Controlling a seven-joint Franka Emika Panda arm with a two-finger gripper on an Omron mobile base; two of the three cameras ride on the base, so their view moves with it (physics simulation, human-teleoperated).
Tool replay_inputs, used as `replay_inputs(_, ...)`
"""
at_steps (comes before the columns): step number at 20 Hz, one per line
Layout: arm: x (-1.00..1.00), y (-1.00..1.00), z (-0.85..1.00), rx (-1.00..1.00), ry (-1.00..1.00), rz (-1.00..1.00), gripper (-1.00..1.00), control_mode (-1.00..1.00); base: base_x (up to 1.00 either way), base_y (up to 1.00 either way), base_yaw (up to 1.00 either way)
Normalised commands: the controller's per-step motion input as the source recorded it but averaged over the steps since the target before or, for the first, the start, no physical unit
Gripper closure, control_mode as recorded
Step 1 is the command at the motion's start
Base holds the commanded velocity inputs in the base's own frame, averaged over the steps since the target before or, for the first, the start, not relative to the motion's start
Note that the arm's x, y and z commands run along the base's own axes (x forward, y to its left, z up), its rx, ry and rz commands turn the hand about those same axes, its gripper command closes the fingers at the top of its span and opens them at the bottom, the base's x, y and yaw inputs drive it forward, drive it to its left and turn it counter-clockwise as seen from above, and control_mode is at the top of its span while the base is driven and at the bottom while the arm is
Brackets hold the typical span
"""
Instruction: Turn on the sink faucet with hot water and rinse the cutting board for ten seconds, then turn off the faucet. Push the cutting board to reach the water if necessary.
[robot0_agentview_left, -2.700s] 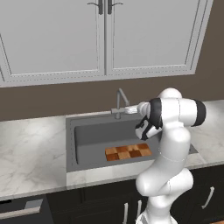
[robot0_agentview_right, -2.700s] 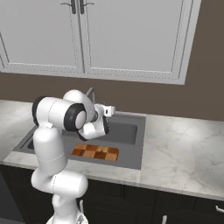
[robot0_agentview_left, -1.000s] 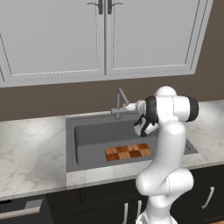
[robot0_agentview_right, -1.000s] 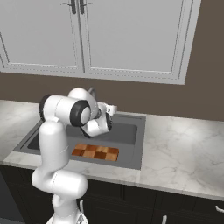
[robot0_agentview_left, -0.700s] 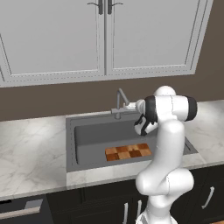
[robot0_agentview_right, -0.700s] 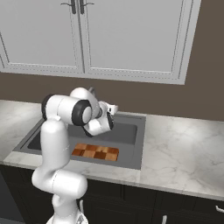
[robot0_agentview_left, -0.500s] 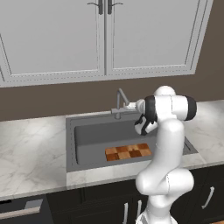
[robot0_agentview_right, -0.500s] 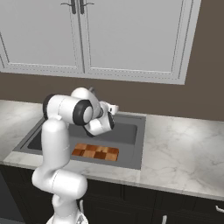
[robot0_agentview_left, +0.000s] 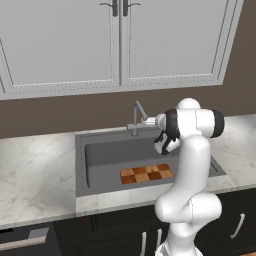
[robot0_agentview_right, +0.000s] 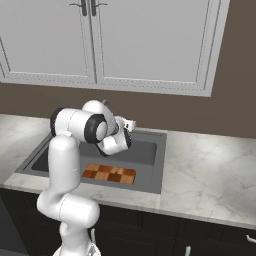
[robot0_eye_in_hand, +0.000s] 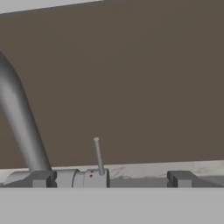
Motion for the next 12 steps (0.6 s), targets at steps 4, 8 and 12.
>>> replay_inputs(4, 0.03, 0.00, -0.02, 0.00, 0.00, 0.00, -1.00, -1.00, 0.00, 0.00, 0.00)
replay_inputs(8, 0.17, 0.00, -0.03, 0.00, 0.00, 0.00, -1.00, -1.00, 0.00, 0.00, 0.00)
replay_inputs(12, 0.17, 0.00, -0.07, 0.00, 0.00, 0.00, -1.00, -1.00, 0.00, 0.00, 0.00)
